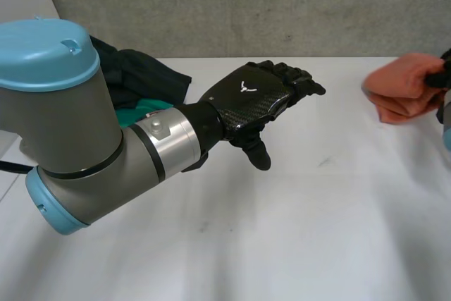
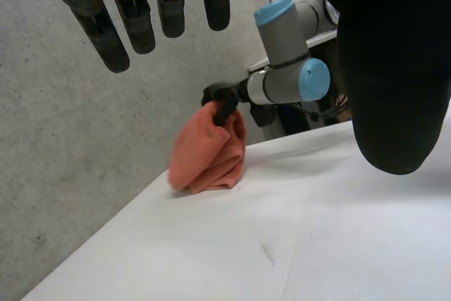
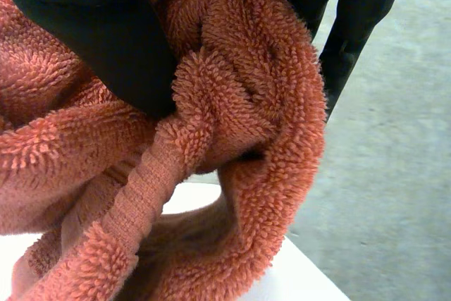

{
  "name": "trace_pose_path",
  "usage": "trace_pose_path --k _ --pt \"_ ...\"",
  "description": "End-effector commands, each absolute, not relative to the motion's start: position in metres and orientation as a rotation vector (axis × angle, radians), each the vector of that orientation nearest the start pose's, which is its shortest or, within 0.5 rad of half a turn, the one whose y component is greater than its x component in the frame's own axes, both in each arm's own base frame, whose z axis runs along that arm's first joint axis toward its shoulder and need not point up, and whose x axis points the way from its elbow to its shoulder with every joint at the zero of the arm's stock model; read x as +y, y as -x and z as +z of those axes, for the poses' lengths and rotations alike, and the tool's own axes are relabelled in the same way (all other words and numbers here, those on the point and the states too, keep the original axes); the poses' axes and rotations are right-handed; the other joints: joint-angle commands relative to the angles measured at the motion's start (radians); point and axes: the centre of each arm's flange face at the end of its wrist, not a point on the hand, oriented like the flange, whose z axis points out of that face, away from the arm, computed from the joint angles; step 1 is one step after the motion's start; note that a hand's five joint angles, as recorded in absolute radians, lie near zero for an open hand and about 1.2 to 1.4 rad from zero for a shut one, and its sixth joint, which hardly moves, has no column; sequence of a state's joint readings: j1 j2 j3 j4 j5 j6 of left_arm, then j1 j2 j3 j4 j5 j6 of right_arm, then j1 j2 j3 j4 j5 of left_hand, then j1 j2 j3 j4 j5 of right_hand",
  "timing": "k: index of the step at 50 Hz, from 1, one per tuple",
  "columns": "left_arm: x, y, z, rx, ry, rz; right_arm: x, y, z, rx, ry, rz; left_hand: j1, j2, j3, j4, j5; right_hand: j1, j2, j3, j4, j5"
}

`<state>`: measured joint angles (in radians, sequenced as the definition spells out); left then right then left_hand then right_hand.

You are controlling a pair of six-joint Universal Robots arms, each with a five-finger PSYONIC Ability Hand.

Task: Fold the laundry.

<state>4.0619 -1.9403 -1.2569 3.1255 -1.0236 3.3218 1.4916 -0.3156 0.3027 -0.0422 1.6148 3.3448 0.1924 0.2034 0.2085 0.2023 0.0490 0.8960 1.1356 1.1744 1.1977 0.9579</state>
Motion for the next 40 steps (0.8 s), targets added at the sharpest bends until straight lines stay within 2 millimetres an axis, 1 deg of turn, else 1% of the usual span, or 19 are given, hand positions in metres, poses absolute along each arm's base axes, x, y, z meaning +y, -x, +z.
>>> trace_pose_path --k 1,4,9,14,15,16,17,18,20,23,27,28,30,31,34,35,36,38,40 --pt "-0.187 0.37 0.28 -1.463 1.178 1.547 -0.557 -0.054 0.135 2.117 -0.388 -2.264 0.018 0.007 0.002 0.008 -0.013 0.5 0.261 0.222 0.199 0.264" --pt "-0.186 0.37 0.28 -1.465 1.177 1.544 -0.559 -0.046 0.131 2.126 -0.39 -2.267 0.018 0.007 0.002 0.008 -0.013 0.5 0.261 0.222 0.199 0.264" --pt "-0.186 0.37 0.279 -1.467 1.179 1.543 -0.561 -0.028 0.132 2.14 -0.38 -2.294 0.018 0.007 0.002 0.008 -0.013 0.5 0.261 0.222 0.199 0.264" --pt "-0.185 0.371 0.28 -1.461 1.179 1.544 -0.56 -0.022 0.128 2.195 -0.329 -2.301 0.018 0.007 0.002 0.008 -0.013 0.5 0.261 0.222 0.199 0.264" --pt "-0.185 0.371 0.28 -1.46 1.18 1.543 -0.559 -0.022 0.128 2.215 -0.318 -2.301 0.018 0.007 0.002 0.008 -0.013 0.42 0.18 0.142 0.118 0.183" --pt "-0.184 0.371 0.281 -1.457 1.18 1.543 -0.556 -0.023 0.125 2.287 -0.27 -2.287 0.018 0.007 0.002 0.008 -0.013 -0.299 -0.538 -0.577 -0.601 -0.535" --pt "-0.184 0.371 0.281 -1.456 1.18 1.545 -0.554 -0.023 0.123 2.329 -0.25 -2.277 0.018 0.007 0.002 0.008 -0.013 -0.605 -0.845 -0.884 -0.907 -0.842" --pt "-0.184 0.371 0.282 -1.454 1.18 1.546 -0.552 -0.023 0.121 2.376 -0.225 -2.263 0.018 0.007 0.002 0.008 -0.013 -0.722 -0.961 -1.0 -1.023 -0.958" --pt "-0.181 0.373 0.283 -1.444 1.184 1.545 -0.545 -0.024 0.124 2.48 -0.174 -2.25 0.015 0.004 -0.001 0.005 -0.016 -0.722 -0.961 -1.0 -1.023 -0.958" --pt "-0.18 0.374 0.285 -1.436 1.186 1.546 -0.538 -0.023 0.134 2.541 -0.138 -2.251 0.015 0.004 -0.001 0.005 -0.016 -0.722 -0.961 -1.0 -1.023 -0.958" --pt "-0.179 0.374 0.285 -1.434 1.185 1.546 -0.523 -0.021 0.161 2.573 -0.079 -2.242 0.015 0.004 -0.001 0.005 -0.016 -0.722 -0.961 -1.0 -1.023 -0.958" --pt "-0.179 0.373 0.287 -1.432 1.182 1.55 -0.517 -0.021 0.179 2.562 -0.051 -2.265 0.015 0.004 -0.001 0.005 -0.016 -0.722 -0.961 -1.0 -1.023 -0.958" --pt "-0.178 0.372 0.291 -1.424 1.18 1.561 -0.511 -0.023 0.198 2.548 -0.018 -2.307 0.018 0.007 0.002 0.008 -0.013 -0.722 -0.961 -1.0 -1.023 -0.958" --pt "-0.177 0.371 0.294 -1.418 1.178 1.569 -0.505 -0.024 0.22 2.52 0.018 -2.377 0.018 0.007 0.002 0.008 -0.013 -0.722 -0.961 -1.0 -1.023 -0.958" --pt "-0.179 0.367 0.306 -1.407 1.149 1.611 -0.495 -0.029 0.253 2.459 0.091 -2.509 0.024 0.013 0.008 0.014 -0.007 -0.722 -0.961 -1.0 -1.023 -0.958" --pt "-0.181 0.366 0.31 -1.407 1.134 1.629 -0.489 -0.031 0.268 2.414 0.12 -2.585 0.027 0.016 0.011 0.017 -0.004 -0.722 -0.961 -1.0 -1.023 -0.958" --pt "-0.187 0.363 0.321 -1.404 1.088 1.689 -0.485 -0.033 0.274 2.386 0.138 -2.62 0.027 0.016 0.011 0.017 -0.004 -0.722 -0.961 -1.0 -1.023 -0.958" --pt "-0.197 0.357 0.332 -1.416 1.016 1.769 -0.478 -0.039 0.283 2.324 0.183 -2.682 0.03 0.019 0.014 0.02 -0.001 -0.722 -0.961 -1.0 -1.023 -0.958" --pt "-0.22 0.341 0.349 -1.462 0.875 1.927 -0.464 -0.061 0.289 2.217 0.303 -2.736 0.033 0.022 0.017 0.023 0.002 -0.722 -0.961 -1.0 -1.023 -0.958"
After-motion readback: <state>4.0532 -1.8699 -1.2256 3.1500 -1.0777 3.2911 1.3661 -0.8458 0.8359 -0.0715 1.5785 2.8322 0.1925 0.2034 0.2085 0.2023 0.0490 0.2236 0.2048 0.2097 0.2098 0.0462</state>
